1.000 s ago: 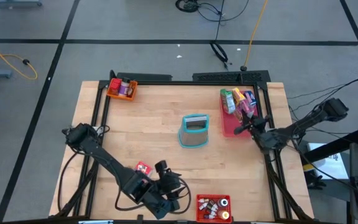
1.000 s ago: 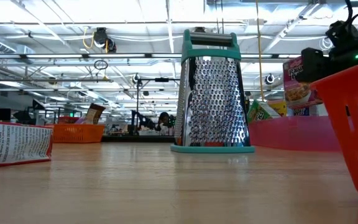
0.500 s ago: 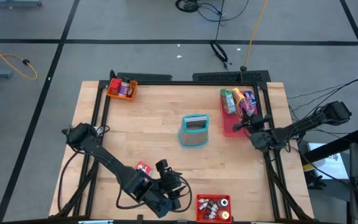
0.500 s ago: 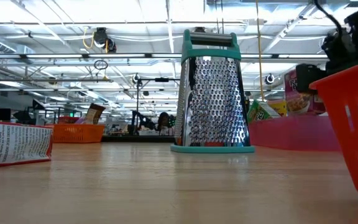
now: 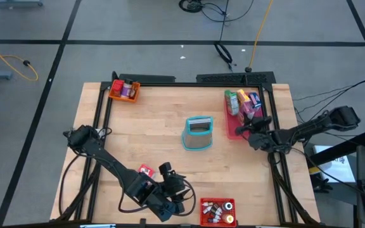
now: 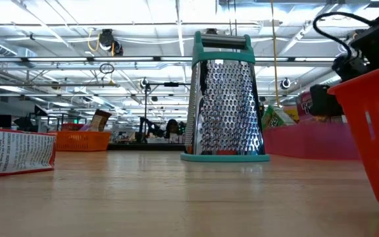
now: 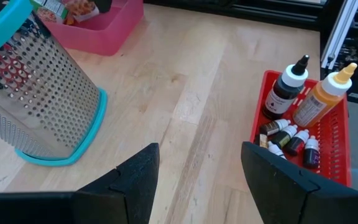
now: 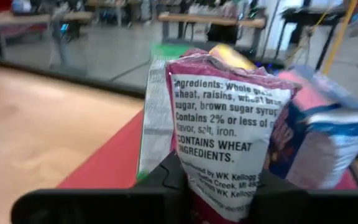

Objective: Pick & Place Kitchen Items
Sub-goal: Put the purple cereal box into the pink bin, then put the red cereal box into the pink bin

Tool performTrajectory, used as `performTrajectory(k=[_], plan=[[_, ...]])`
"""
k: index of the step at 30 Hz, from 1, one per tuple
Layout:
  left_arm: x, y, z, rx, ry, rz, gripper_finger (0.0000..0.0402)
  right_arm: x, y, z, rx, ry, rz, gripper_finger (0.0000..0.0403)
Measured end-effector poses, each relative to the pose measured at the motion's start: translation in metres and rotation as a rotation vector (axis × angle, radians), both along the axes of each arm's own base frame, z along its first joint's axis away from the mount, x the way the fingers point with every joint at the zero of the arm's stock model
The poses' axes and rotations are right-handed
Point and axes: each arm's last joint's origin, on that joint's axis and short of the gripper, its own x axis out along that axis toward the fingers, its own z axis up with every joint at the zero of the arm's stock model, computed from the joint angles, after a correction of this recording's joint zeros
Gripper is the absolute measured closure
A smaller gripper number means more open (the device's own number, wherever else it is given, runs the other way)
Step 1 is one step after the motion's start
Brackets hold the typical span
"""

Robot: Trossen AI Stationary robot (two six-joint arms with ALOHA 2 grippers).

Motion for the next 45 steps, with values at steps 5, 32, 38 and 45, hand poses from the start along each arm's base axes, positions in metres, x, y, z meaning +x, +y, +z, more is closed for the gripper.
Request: performTrajectory(k=[5, 32, 38, 45], plan=[[0.0, 0.0, 0.0, -0.002, -0.003, 0.001, 0.0172, -0.002, -0.006, -0.005, 0.06, -0.001, -0.014, 0.0325], [0.0, 0.0, 0.001, -0.005, -0.005, 0.001, 0.0172, 0.006, -0.008, 0.014, 0.002, 0.046, 0.084, 0.0189], [0.0, 0.0, 0.0, -0.018, 0.002, -0.007, 0.0172, 0.006, -0.008, 0.02, -0.043, 0.107, 0.098, 0.0192], [-0.003, -0.004, 0.0, -0.04, 0.01, -0.009, 0.0172, 0.013, -0.005, 0.046, -0.088, 0.083, 0.126, 0.0192]])
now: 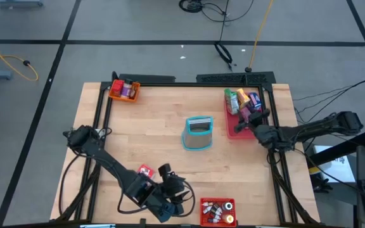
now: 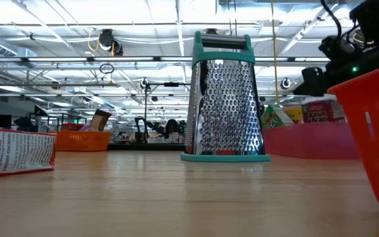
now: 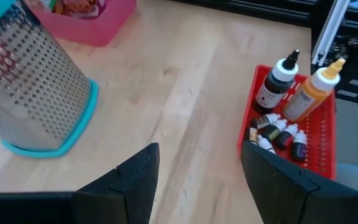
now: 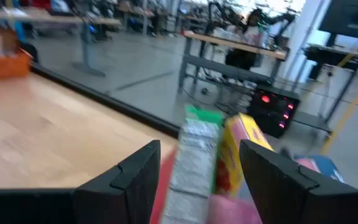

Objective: Pick & Place Kitchen Items
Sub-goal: Put the red cereal box into the pink bin

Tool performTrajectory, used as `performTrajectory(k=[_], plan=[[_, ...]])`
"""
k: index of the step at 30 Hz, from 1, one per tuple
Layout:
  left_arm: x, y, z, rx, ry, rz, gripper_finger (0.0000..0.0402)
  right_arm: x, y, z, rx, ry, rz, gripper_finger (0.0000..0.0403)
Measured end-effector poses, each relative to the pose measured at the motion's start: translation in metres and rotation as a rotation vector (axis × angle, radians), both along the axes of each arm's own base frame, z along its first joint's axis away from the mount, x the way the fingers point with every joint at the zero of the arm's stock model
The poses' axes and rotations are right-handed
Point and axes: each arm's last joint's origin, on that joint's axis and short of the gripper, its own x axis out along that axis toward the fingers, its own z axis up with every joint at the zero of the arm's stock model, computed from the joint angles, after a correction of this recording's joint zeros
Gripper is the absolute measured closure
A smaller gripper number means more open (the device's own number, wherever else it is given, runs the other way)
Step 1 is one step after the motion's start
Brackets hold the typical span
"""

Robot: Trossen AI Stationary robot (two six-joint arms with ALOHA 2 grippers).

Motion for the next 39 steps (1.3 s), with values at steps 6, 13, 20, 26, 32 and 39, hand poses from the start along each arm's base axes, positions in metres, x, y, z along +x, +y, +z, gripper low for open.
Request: performTrajectory(k=[6, 13, 20, 26, 32, 39], plan=[[-0.007, -0.003, -0.003, -0.043, 0.034, 0.036, 0.0172, 0.002, 0.012, 0.018, 0.003, -0.072, 0.096, 0.0192], [-0.025, -0.003, -0.012, -0.094, 0.137, 0.153, 0.0172, 0.0, 0.03, 0.034, -0.003, -0.162, 0.237, 0.0192], [-0.041, -0.001, -0.017, -0.126, 0.227, 0.286, 0.0172, -0.003, 0.05, 0.048, 0.002, -0.258, 0.435, 0.0193], [-0.054, 0.004, -0.021, -0.161, 0.339, 0.395, 0.0172, -0.007, 0.066, 0.049, 0.025, -0.285, 0.652, 0.0193], [-0.061, 0.006, -0.023, -0.227, 0.497, 0.436, 0.0172, -0.012, 0.078, 0.051, 0.043, -0.306, 0.777, 0.0193], [-0.065, 0.018, -0.024, -0.219, 0.63, 0.51, 0.0171, -0.014, 0.082, 0.054, 0.051, -0.335, 0.806, 0.0193]])
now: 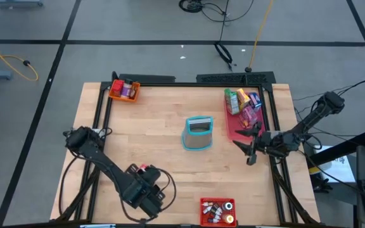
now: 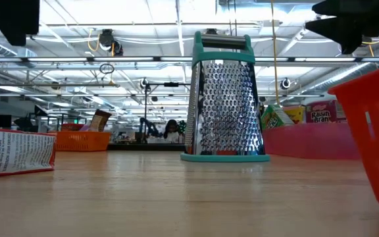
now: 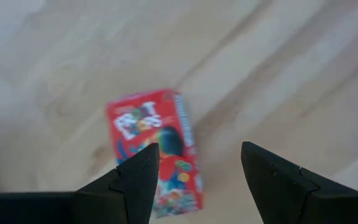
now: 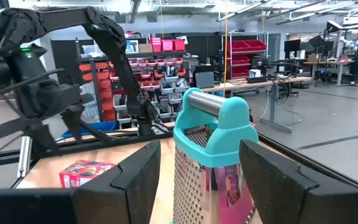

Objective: Pick & Place Kitchen Items
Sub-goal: Put the red cereal box into the pink bin

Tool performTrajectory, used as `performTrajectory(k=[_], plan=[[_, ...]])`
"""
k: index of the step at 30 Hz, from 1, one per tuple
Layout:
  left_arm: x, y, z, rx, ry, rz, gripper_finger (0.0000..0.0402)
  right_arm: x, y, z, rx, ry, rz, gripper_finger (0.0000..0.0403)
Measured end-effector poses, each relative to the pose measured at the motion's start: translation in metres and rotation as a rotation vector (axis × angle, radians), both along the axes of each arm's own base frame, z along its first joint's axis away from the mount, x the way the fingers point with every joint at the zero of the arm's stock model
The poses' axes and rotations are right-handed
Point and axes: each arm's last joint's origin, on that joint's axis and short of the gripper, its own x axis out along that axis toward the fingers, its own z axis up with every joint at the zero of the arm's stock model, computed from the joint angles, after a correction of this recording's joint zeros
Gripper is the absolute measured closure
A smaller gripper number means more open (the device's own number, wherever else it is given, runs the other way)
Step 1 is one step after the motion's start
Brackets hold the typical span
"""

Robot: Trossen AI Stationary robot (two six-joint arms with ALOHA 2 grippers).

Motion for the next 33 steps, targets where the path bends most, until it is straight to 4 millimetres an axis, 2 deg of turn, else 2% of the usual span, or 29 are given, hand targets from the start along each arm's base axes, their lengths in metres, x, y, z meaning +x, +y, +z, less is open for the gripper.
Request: performTrajectory(k=[9, 20, 26, 33], plan=[[0.0, 0.006, 0.0, -0.002, 0.04, 0.039, 0.0164, 0.0, 0.0, 0.0, 0.0, 0.0, 0.004, 0.0193], [0.0, 0.006, 0.0, 0.012, 0.03, 0.05, 0.009, 0.0, 0.0, 0.0, 0.003, -0.001, 0.005, 0.0193], [-0.008, 0.011, -0.022, 0.047, 0.107, 0.084, 0.0064, 0.0, 0.0, 0.0, 0.002, 0.0, 0.006, 0.0193], [-0.015, 0.015, -0.047, 0.029, 0.181, 0.106, 0.0057, 0.0, 0.001, 0.0, 0.002, 0.0, 0.006, 0.0193]])
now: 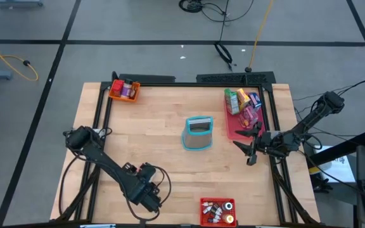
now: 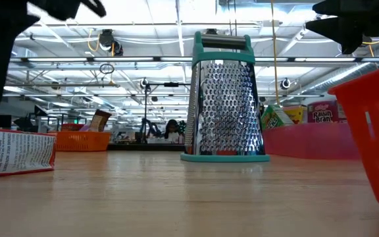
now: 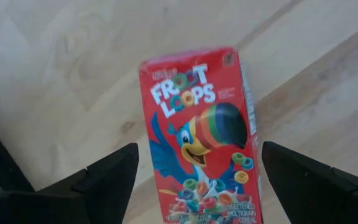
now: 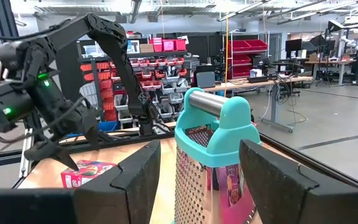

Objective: Pick & Place Kitchen Items
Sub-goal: Put the red cereal box into the pink bin

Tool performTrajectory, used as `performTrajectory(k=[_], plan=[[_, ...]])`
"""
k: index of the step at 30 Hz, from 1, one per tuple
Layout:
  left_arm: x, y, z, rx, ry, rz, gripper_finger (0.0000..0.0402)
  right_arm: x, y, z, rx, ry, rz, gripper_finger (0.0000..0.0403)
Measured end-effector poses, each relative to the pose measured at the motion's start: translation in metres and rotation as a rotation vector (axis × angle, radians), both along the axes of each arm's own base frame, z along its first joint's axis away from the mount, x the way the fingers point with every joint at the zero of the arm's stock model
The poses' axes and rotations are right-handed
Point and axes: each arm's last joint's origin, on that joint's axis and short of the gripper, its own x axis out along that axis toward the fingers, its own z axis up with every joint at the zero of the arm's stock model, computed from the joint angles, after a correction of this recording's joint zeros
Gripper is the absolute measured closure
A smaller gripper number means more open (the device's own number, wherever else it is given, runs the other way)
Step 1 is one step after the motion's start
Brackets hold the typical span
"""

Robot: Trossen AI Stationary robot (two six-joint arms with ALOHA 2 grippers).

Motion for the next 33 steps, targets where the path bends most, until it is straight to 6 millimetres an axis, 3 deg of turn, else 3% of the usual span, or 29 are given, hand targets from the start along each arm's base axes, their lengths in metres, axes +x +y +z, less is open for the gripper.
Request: performTrajectory(k=[20, 33], plan=[[-0.008, 0.016, -0.025, 0.0, 0.09, 0.024, 0.006, 0.0, 0.0, 0.0, 0.005, 0.001, 0.001, 0.0193], [-0.007, 0.017, -0.037, -0.047, 0.064, -0.006, 0.0088, 0.0, 0.0, 0.0, 0.005, 0.001, 0.001, 0.0193]])
